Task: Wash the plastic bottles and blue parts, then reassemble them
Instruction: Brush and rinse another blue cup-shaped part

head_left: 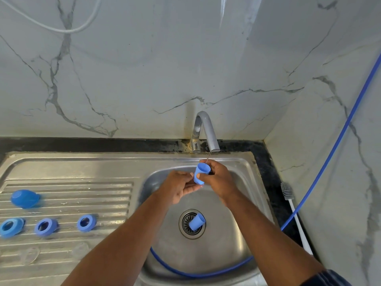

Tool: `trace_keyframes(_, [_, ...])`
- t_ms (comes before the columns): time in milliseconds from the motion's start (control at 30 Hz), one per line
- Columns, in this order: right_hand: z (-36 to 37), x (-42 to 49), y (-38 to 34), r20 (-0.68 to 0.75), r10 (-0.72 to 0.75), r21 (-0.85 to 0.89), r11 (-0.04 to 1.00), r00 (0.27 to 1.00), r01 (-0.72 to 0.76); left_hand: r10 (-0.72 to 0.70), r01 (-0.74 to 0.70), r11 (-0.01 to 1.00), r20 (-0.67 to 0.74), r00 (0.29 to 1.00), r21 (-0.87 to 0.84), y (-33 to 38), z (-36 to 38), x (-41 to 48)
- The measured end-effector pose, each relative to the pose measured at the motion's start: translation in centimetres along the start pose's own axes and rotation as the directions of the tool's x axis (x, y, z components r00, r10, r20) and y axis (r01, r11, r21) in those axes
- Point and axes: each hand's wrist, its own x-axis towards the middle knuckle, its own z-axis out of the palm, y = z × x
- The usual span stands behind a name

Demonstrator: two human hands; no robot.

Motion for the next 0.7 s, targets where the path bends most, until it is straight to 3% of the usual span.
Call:
trace_keyframes(100, [-0.1,-0.3,-0.7,-0.058,-0.104,-0.200,0.976,0.993,0.090,0.042,-0.027,0.987,-0.090,0.995,0.155,-0.9,-0.5,0.4])
trace_keyframes(267, [-0.5,-0.1,-1.0,-0.081,-0.184,-0.326,0.933,0.980,0.148,0.140,-0.084,0.959,-0.194,0.971,0.272,-1.2,-1.0,1.5])
trace_keyframes(533, [-0.7,-0.4,-1.9,-0.069,-0.130,-0.300,0.948,0.989,0.104,0.175,-0.107,0.939,-0.188,0.966,0.328,-1.4,-1.4,1.6])
trace_keyframes(700, [-0.1,-0.9,-2.9,-0.243,-0.179,-0.219,0.968,0.953,0.126,0.097,-0.053,0.973,-0.194,0.976,0.223,-1.1,-1.6,1.2])
